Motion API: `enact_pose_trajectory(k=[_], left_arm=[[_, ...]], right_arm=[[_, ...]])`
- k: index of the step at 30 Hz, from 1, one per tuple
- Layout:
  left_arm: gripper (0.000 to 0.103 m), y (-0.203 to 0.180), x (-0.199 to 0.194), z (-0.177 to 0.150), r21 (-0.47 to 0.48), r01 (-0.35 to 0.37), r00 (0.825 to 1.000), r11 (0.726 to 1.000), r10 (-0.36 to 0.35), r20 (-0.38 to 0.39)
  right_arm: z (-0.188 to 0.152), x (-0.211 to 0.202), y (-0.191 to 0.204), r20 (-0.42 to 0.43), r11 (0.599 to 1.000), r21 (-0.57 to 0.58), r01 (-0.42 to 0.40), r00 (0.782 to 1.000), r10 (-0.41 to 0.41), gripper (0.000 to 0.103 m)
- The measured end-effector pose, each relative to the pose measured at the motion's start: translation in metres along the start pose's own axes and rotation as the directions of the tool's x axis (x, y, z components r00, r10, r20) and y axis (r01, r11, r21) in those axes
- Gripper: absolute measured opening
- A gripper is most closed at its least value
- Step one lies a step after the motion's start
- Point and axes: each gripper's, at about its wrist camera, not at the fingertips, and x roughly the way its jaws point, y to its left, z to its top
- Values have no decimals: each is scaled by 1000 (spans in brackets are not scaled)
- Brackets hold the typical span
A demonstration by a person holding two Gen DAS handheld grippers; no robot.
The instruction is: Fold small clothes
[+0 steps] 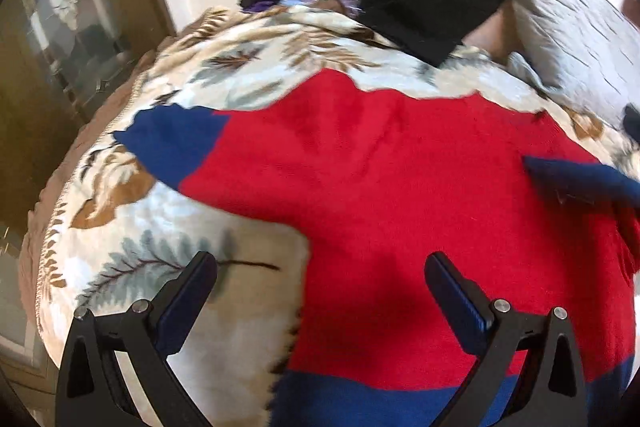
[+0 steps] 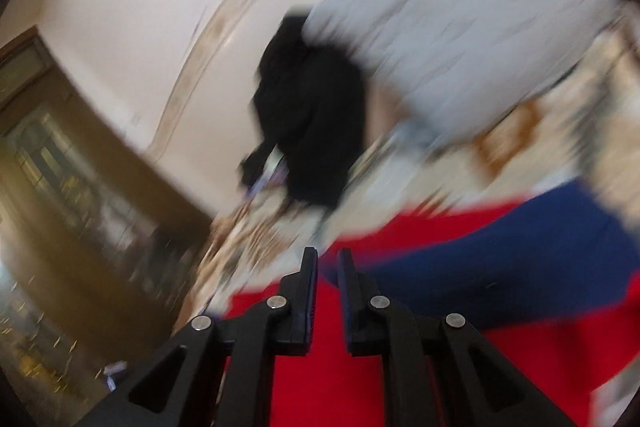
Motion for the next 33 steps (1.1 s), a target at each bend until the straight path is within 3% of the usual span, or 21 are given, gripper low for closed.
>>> enact_pose_trajectory(k=[4,7,8,9,11,12,16,17,19,21,23,24,27,28,29,31,33], left_arm=[[103,18,-5,2,-44,22,999,999,-20,30],[103,14,-12,7,-54,103,992,993,-99,79],[103,10,-13,7,-51,137,987,989,-133,89],[103,5,-14,8,-45,177,981,983,-172,93],[103,-14,-16,11,-25,271,960,962,-268,87],[103,-23,-16,13,-16,306,949,952,-304,80],[103,-78,-5,30,48,424,905,904,-426,17],[103,-91,-1,34,73,439,898,895,-440,-3],[94,-125,12,36,134,434,901,891,-432,-44],[66,-152,26,36,177,454,891,873,-443,-102],[52,-175,48,36,160,502,859,850,-470,-201],[52,-182,58,37,132,512,849,849,-475,-231],[50,-188,63,38,113,500,859,859,-476,-189],[44,-189,62,39,101,510,855,854,-490,-170],[19,-188,61,40,87,530,843,844,-512,-165],[13,-188,65,42,36,595,794,803,-580,-179],[10,-187,57,45,42,598,796,801,-586,-154]], right_arm=[[-17,24,16,-152,999,-7,-48,987,46,15],[-4,-8,8,-74,1000,9,14,997,-14,21],[-2,-21,2,-34,999,29,33,999,-32,33],[0,-40,-9,26,995,77,56,998,-59,64],[-7,-78,-32,157,974,207,98,979,-132,98],[-7,-84,-38,186,968,232,98,972,-143,98],[1,-102,-73,175,950,294,103,972,-159,91],[3,-107,-80,188,950,295,104,968,-164,88],[9,-119,-91,225,950,267,160,949,-223,85],[19,-131,-102,232,950,265,165,946,-229,76],[26,-137,-109,239,951,279,137,949,-207,75],[29,-141,-111,249,950,279,139,945,-211,75],[33,-152,-119,253,947,278,159,939,-232,75],[35,-152,-123,251,945,286,158,940,-233,75],[37,-152,-126,249,944,292,154,941,-231,75],[36,-153,-131,244,942,296,159,941,-235,75],[37,-151,-133,226,941,295,166,945,-237,75]])
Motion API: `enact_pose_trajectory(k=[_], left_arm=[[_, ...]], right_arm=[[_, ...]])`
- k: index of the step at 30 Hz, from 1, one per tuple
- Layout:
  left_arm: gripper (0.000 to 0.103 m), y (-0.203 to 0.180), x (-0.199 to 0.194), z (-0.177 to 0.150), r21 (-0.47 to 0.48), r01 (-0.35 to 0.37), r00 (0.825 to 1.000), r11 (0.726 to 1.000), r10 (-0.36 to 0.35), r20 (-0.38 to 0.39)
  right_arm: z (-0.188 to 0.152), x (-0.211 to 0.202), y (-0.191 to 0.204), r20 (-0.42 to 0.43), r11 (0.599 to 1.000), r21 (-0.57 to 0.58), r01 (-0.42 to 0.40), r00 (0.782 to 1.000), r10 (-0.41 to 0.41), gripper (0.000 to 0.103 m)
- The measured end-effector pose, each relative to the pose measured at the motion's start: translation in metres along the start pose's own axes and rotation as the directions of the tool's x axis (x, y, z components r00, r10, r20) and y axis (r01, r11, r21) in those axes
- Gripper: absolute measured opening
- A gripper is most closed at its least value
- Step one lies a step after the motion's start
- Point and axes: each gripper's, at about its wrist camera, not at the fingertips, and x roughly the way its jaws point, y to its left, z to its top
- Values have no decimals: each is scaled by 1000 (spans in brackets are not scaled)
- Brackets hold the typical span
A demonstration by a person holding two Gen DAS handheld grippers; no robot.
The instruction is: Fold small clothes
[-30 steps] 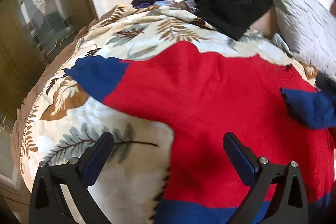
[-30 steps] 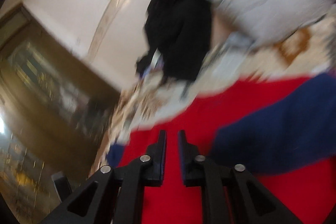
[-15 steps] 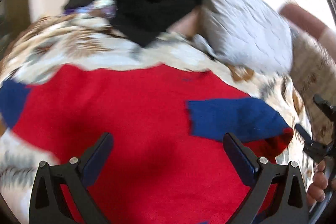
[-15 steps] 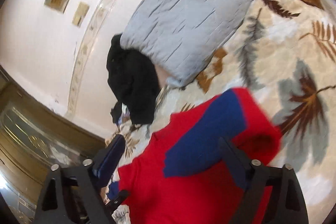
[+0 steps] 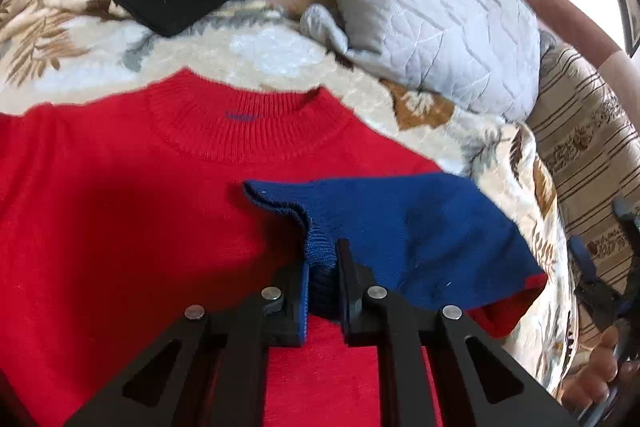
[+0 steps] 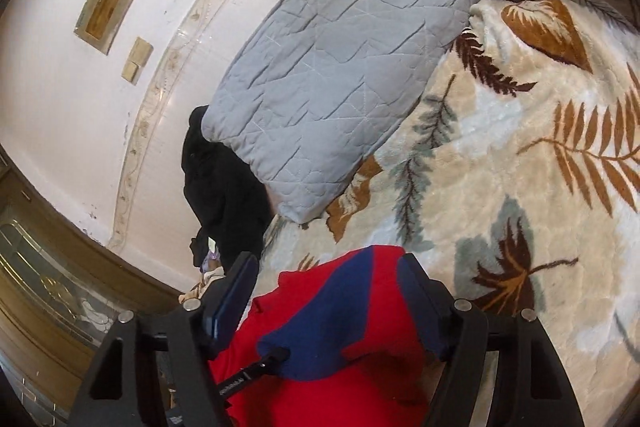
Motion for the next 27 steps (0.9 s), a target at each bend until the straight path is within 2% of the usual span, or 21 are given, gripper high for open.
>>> enact_pose_trajectory(k=[3,9,12,14,15,16,17,18,19,20,21,22,23,24,26,27], left_arm=[[10,-10,-22,4,55,-28,999,998,26,48],[10,3,-85,13,156,-172,983,973,159,92],[10,27,-110,13,191,-278,960,941,263,99],[11,49,-120,9,207,-353,936,913,341,90],[15,61,-124,6,205,-372,928,905,364,76],[17,76,-126,4,190,-379,925,906,379,41],[25,87,-128,2,177,-379,924,908,383,14],[38,100,-131,-1,160,-386,920,908,393,-9],[44,117,-140,-5,134,-397,915,908,402,-16],[54,130,-151,-9,113,-405,913,907,408,-2],[59,143,-162,-13,86,-417,909,905,417,18],[60,166,-179,-17,38,-434,901,900,433,38],[62,183,-190,-20,1,-445,895,896,445,41],[62,202,-201,-24,-45,-460,886,887,461,36],[62,251,-226,-31,-171,-496,862,851,506,17],[62,276,-238,-34,-238,-511,849,826,528,9]], right_arm=[[-3,7,5,-43,1000,-18,3,999,-4,75],[-18,25,20,-126,998,-64,-14,992,6,75],[-32,39,33,-183,995,-90,-34,983,17,75],[-47,55,44,-252,993,-96,-69,967,43,75],[-53,61,49,-279,991,-98,-85,959,55,75],[-60,68,55,-307,989,-107,-100,949,63,75],[-71,79,64,-352,985,-135,-110,934,56,75],[-79,86,69,-382,982,-157,-108,923,41,75],[-90,97,74,-418,977,-191,-93,908,4,75],[-101,107,77,-447,971,-230,-65,893,-46,71],[-111,116,78,-473,963,-267,-40,876,-95,58],[-122,129,76,-511,951,-311,-4,844,-163,48],[-130,136,72,-531,942,-334,27,821,-211,34],[-132,137,71,-509,935,-351,44,830,-230,31],[-128,130,79,-474,929,-367,46,850,-229,33],[-125,123,86,-438,926,-377,35,874,-211,32]])
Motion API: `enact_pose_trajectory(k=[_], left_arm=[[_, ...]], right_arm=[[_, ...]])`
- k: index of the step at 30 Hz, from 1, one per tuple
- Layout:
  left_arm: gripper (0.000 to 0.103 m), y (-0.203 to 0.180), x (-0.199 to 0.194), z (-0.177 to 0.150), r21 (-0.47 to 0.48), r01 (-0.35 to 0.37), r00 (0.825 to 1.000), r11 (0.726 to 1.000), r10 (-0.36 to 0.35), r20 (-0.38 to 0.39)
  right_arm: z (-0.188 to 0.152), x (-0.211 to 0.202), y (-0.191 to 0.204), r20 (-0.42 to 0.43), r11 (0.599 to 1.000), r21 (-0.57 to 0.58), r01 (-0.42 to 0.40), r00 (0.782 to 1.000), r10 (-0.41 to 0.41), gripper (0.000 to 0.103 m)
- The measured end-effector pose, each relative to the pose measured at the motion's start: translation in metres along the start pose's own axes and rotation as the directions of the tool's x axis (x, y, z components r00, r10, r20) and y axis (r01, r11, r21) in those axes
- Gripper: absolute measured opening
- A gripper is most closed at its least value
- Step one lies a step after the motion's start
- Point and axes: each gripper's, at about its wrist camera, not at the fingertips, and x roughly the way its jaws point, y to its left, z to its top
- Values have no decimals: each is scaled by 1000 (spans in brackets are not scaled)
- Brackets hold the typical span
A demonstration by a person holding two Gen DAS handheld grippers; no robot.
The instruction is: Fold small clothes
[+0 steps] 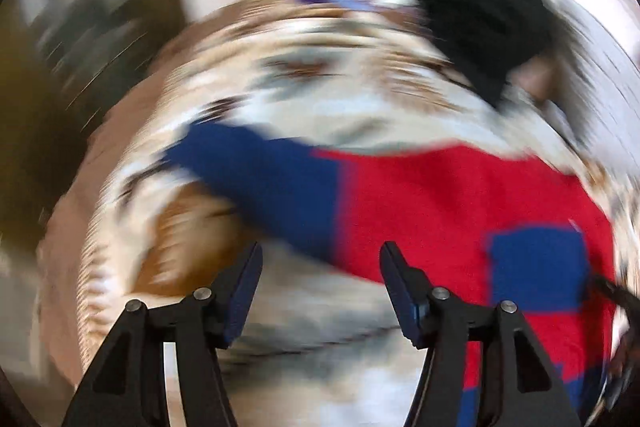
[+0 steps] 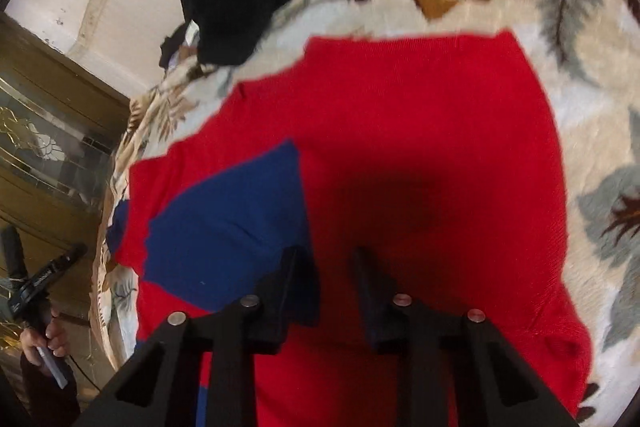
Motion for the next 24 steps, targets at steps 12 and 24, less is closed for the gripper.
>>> enact_pose_trajectory(k=[12,24], left_arm=[[62,98,64,16,-485,147,986,862,-164,7],[23,89,106,43,-507,187,980,842,-198,32]], right_arm=[[6,-17,2,133,992,25,-127,984,123,34],[9,-20,2,147,995,8,-102,984,100,34]])
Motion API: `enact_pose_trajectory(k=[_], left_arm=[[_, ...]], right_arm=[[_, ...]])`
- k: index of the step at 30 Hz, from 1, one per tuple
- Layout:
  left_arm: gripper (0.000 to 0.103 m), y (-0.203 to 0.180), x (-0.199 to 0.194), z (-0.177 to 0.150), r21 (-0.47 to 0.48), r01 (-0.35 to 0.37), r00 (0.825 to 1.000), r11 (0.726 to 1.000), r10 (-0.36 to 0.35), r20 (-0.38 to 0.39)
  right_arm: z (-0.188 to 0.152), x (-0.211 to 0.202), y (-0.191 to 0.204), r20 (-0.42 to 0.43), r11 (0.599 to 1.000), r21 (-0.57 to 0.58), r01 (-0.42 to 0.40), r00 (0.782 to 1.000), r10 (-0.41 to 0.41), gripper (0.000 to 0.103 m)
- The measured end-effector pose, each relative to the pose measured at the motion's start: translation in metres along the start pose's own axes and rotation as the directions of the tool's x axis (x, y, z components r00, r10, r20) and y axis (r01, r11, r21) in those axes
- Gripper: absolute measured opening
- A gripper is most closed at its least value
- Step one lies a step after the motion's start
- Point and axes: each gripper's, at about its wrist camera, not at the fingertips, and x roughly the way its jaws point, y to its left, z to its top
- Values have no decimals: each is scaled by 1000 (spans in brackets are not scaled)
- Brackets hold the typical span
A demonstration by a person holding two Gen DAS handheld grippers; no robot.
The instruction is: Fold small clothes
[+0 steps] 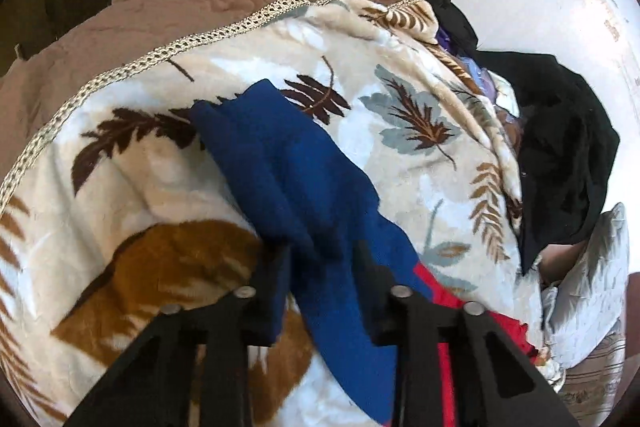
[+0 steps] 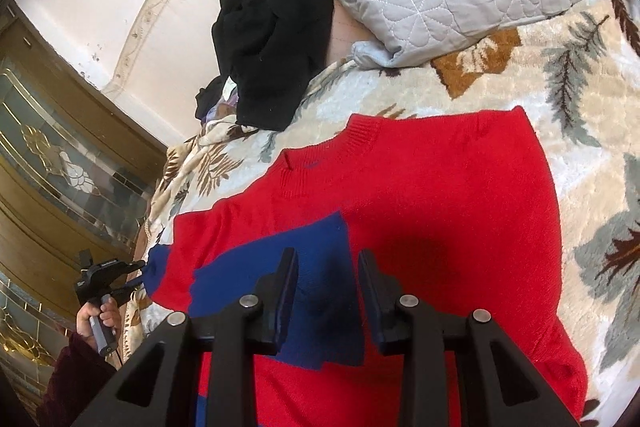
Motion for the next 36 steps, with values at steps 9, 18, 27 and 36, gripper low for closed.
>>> enact_pose_trajectory(k=[9,18,27,36], left_arm=[[4,-28,-29,-1,145,-48,994,988,33,107],[4,-159,-119,-51,505,-6,981,863,-93,172],[4,-313,-133,-216,826,161,975,541,-215,-49],[49,-335,-126,-287,885,250,958,393,-235,-166]], right_arm=[[6,-17,-7,69,1000,15,9,998,-10,34],[16,-45,-24,131,998,69,-2,991,-7,34],[27,-80,-60,188,984,174,-38,982,5,35],[29,-85,-75,187,966,240,-98,981,53,86]])
